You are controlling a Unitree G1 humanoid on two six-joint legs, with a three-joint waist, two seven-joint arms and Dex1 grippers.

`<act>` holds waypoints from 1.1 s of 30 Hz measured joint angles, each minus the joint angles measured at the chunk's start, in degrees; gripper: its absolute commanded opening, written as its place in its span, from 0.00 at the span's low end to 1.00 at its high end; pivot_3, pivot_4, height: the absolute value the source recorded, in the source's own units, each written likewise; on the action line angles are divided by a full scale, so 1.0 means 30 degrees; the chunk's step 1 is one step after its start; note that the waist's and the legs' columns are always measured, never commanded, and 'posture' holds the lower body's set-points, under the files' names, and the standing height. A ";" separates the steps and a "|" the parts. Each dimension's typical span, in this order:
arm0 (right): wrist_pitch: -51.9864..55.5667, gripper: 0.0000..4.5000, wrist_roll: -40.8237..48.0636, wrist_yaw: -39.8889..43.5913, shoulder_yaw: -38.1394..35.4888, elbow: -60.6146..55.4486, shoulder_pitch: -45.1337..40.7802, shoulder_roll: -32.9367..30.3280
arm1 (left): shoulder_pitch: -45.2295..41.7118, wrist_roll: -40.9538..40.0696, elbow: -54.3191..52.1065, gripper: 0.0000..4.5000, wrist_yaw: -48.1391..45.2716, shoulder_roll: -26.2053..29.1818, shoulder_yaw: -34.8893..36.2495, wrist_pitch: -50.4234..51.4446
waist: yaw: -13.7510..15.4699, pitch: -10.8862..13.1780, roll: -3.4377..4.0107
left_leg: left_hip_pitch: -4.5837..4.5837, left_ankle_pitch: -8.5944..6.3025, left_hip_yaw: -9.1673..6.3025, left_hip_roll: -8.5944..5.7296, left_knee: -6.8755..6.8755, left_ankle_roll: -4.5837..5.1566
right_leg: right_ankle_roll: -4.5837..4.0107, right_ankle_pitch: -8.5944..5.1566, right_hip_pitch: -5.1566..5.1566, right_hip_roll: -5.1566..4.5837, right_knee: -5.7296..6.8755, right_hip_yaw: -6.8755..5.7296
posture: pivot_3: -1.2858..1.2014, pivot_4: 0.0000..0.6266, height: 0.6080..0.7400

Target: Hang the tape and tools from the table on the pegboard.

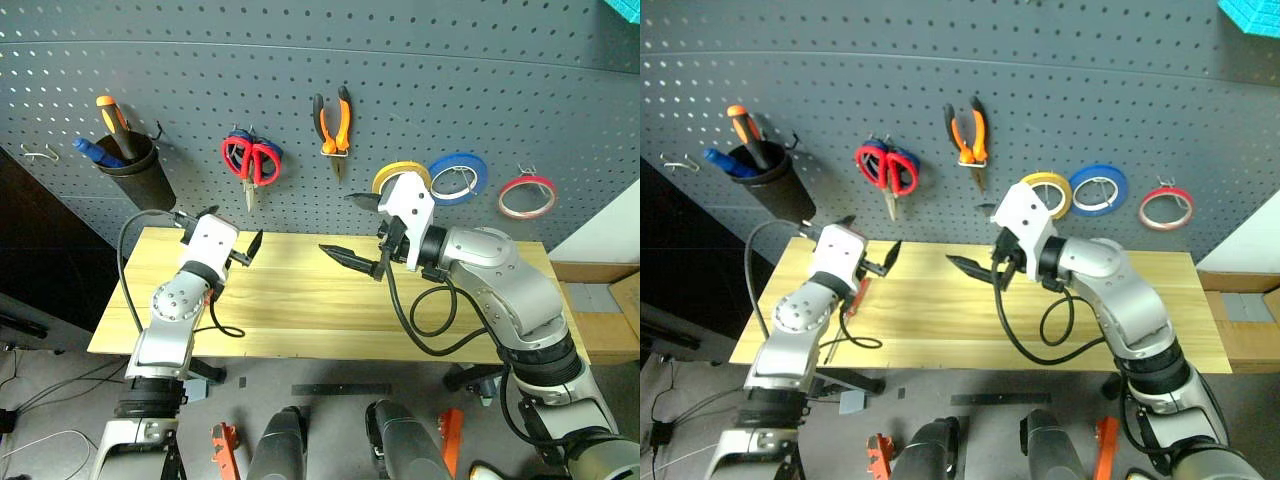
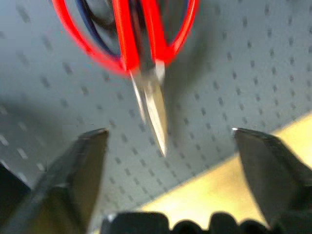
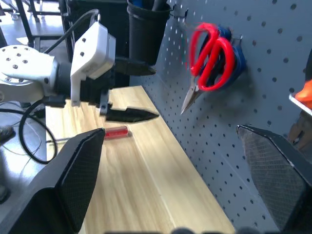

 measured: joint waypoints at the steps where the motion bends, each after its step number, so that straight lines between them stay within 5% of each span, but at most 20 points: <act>1: 0.0820 1.00 -0.0166 -0.0504 0.0271 -0.0044 0.0063 0.0161 | 0.0377 -0.0189 -0.0026 0.99 0.0000 0.0003 0.0210 0.0842 | -0.0060 0.0003 0.0004 | 0.0002 0.0000 0.0000 0.0009 -0.0003 0.0000 | -0.0001 -0.0001 -0.0003 0.0004 0.0005 -0.0002 | 0.49 0.40 1.00; 14: 0.9345 1.00 -0.0241 -0.4648 0.2214 -0.0021 -0.0396 0.4877 | -0.0621 -0.2845 0.3604 0.99 -0.1389 0.2807 0.3547 0.9578 | -0.0236 0.0374 0.0109 | -0.0003 0.0000 -0.0033 -0.0012 -0.0003 0.0001 | 0.0009 -0.0016 0.0000 0.0013 -0.0003 -0.0013 | 0.49 0.51 1.00; 29: 0.9641 1.00 -0.0484 -0.5456 0.2799 0.1501 -0.2361 0.5835 | -0.5977 -0.2840 1.2325 0.99 -0.2268 0.2234 0.1856 0.9375 | -0.0494 0.1055 0.0078 | -0.0127 -0.0004 -0.0024 0.0010 -0.0020 -0.0001 | 0.0007 -0.0014 -0.0136 0.0005 -0.0019 -0.0014 | 0.47 0.54 1.00; 33: 0.9636 1.00 -0.0488 -0.5367 0.2834 0.1501 -0.2434 0.5609 | -0.6210 -0.2864 1.3310 0.80 -0.2003 0.2520 0.2075 0.8691 | -0.0496 0.1056 0.0079 | -0.0135 -0.0003 -0.0031 0.0015 -0.0019 -0.0002 | 0.0007 -0.0013 -0.0146 0.0003 -0.0014 -0.0021 | 0.47 0.53 1.00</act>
